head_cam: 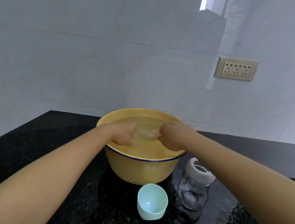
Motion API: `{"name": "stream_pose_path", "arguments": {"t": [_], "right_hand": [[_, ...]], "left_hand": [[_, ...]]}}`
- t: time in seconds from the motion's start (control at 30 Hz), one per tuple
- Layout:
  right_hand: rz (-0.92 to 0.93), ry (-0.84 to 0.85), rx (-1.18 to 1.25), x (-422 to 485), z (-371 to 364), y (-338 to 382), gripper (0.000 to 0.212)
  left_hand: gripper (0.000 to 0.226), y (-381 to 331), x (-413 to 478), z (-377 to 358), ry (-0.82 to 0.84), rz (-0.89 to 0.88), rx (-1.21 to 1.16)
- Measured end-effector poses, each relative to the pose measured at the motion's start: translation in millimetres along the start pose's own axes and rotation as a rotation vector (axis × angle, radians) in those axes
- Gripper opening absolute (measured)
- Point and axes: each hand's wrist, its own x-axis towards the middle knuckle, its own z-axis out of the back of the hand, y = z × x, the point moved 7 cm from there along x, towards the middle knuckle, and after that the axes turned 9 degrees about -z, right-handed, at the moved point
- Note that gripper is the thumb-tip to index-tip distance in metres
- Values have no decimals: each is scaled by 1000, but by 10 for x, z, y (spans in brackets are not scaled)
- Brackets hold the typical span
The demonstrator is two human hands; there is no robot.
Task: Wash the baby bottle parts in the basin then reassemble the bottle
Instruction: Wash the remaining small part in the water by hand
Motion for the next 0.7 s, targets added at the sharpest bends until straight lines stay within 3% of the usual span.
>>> {"name": "stream_pose_path", "arguments": {"t": [0.07, 0.17, 0.23, 0.37, 0.47, 0.57, 0.67, 0.7], "right_hand": [[12, -37, 85, -33, 30, 48, 24], [18, -144, 116, -174, 107, 85, 24], [23, -233, 88, -273, 152, 121, 28], [55, -333, -4, -380, 208, 243, 44], [104, -398, -66, -433, 271, 314, 48], [108, -422, -167, -399, 286, 297, 49], [68, -412, -199, -338, 266, 163, 53], [58, -406, -183, -321, 253, 104, 53]], "left_hand": [[67, 21, -2, 56, -70, 10, -124], [92, 35, -21, 130, -150, 31, -338], [75, 58, -11, 157, -189, 34, -464], [9, 7, -46, 138, -126, -17, -790], [18, -57, -81, 148, -133, -46, -891], [9, -100, -109, 185, -211, -26, -946], [68, -78, -115, 171, -225, 21, -1059], [78, -80, -125, 167, -221, 32, -1100]]}}
